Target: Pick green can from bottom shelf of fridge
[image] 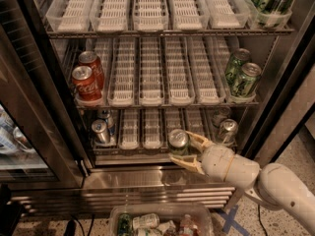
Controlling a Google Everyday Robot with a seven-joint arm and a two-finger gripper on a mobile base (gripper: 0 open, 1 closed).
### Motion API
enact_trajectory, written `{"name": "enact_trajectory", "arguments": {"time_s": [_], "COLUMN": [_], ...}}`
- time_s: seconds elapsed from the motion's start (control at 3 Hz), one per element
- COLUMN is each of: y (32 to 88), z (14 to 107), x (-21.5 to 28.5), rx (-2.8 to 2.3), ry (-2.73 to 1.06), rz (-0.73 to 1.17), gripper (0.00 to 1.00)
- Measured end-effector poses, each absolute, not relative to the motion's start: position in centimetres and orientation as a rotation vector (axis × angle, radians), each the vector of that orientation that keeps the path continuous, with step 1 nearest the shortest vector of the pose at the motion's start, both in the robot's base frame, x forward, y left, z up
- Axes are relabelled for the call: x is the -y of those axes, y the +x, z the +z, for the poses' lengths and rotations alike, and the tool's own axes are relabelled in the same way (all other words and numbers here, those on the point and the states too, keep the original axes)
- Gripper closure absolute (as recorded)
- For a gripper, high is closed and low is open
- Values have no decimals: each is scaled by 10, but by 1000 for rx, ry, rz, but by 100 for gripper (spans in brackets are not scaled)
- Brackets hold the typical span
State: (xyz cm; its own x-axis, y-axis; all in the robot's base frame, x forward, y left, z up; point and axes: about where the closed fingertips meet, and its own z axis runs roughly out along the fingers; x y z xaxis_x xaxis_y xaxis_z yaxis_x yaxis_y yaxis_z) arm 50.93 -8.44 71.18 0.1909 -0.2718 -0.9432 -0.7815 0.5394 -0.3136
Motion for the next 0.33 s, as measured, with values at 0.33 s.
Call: {"name": "enact_trajectory", "arguments": {"time_s": [0.33], "y": [509], "z": [712], "x": [84], "rx": [-1379], "ry": [-996], "rz": [457], "gripper": [100]}}
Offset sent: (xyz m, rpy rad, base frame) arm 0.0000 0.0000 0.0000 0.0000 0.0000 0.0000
